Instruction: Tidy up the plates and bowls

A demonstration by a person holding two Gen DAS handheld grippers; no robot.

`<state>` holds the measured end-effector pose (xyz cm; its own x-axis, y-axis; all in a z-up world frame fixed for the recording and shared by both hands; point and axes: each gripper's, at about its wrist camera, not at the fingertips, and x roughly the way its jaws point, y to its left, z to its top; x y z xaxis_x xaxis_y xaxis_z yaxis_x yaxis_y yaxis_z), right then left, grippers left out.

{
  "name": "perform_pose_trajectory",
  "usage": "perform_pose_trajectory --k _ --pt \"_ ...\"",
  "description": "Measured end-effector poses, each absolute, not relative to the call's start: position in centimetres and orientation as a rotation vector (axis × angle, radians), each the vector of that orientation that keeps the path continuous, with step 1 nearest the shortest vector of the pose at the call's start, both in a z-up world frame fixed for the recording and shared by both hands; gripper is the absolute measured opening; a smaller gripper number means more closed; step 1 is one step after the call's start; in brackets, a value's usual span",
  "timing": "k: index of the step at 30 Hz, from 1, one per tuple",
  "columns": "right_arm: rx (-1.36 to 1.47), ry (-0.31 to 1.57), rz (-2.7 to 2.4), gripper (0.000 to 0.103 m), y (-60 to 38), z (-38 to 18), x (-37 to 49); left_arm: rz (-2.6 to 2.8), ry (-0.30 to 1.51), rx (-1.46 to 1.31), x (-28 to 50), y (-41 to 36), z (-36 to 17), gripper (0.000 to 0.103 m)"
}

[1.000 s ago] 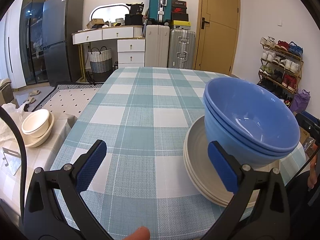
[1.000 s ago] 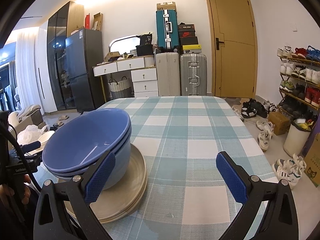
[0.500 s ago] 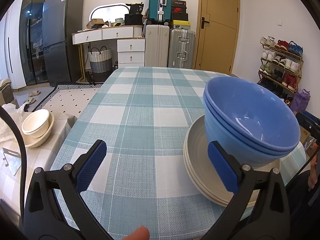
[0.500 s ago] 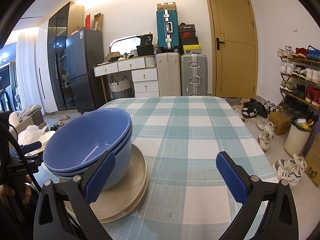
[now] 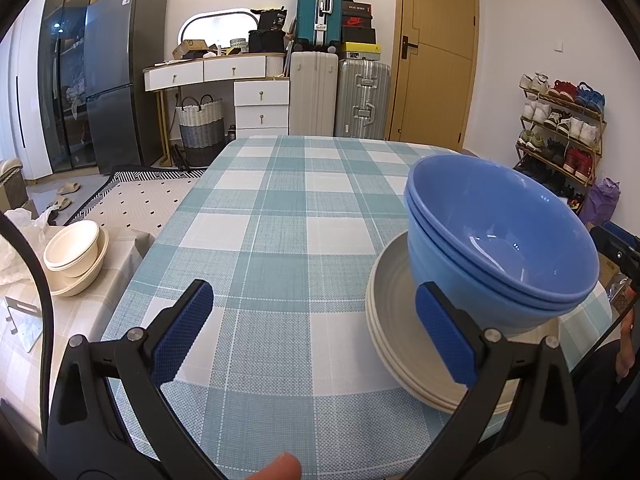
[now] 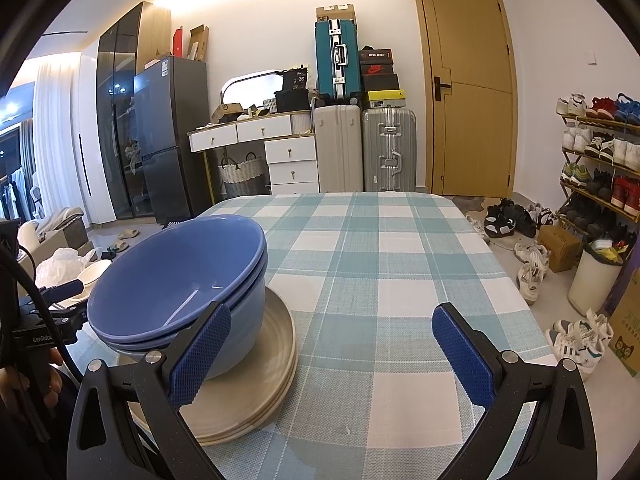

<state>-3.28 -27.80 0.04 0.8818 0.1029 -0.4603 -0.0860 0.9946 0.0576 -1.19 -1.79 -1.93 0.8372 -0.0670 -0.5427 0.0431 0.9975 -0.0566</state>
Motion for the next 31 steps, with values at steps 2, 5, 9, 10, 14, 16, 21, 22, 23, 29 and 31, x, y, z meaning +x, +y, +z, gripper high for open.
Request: perform_pose_trajectory --k 2,5,9,10,14,16,21,22,23,29,31 --pt "0.036 0.482 0.098 0.102 -27.81 0.04 -3.24 -0.058 0.574 -0.045 -1.26 -1.81 -1.91 0.101" --pt "0.036 0.482 0.099 0.102 -27.81 0.04 -3.25 -0.060 0.575 -0.044 -1.28 -1.83 -1.92 0.101" --pt "0.035 0.483 0.099 0.102 -27.81 0.04 -3.26 -0.060 0.572 -0.042 -1.40 -1.69 -1.87 0.101" --pt "0.035 0.483 0.099 0.102 -27.82 0.05 -3.25 -0.060 0.572 -0.041 -1.48 -1.68 -1.85 0.101" --pt "0.034 0.485 0.098 0.102 -27.84 -0.06 -3.18 -0.059 0.570 -0.041 -1.51 -1.71 -1.84 0.101" --pt "0.033 0.484 0.097 0.102 -27.84 -0.06 -3.22 -0.061 0.570 -0.041 -1.49 -1.72 -1.87 0.101" --pt "0.037 0.486 0.097 0.102 -27.85 -0.13 -3.19 -0.061 0.563 -0.045 -1.53 -1.58 -1.75 0.101" --pt "0.036 0.486 0.097 0.102 -27.85 -0.13 -3.18 -0.062 0.565 -0.046 -1.54 -1.57 -1.75 0.101" --pt "0.036 0.488 0.097 0.102 -27.85 -0.14 -3.17 -0.062 0.568 -0.047 -1.45 -1.58 -1.82 0.101" --pt "0.035 0.490 0.095 0.102 -27.87 -0.21 -3.19 -0.077 0.564 -0.047 -1.67 -1.52 -1.68 0.101" --pt "0.037 0.490 0.095 0.102 -27.89 -0.22 -3.24 -0.080 0.560 -0.045 -1.75 -1.52 -1.59 0.101"
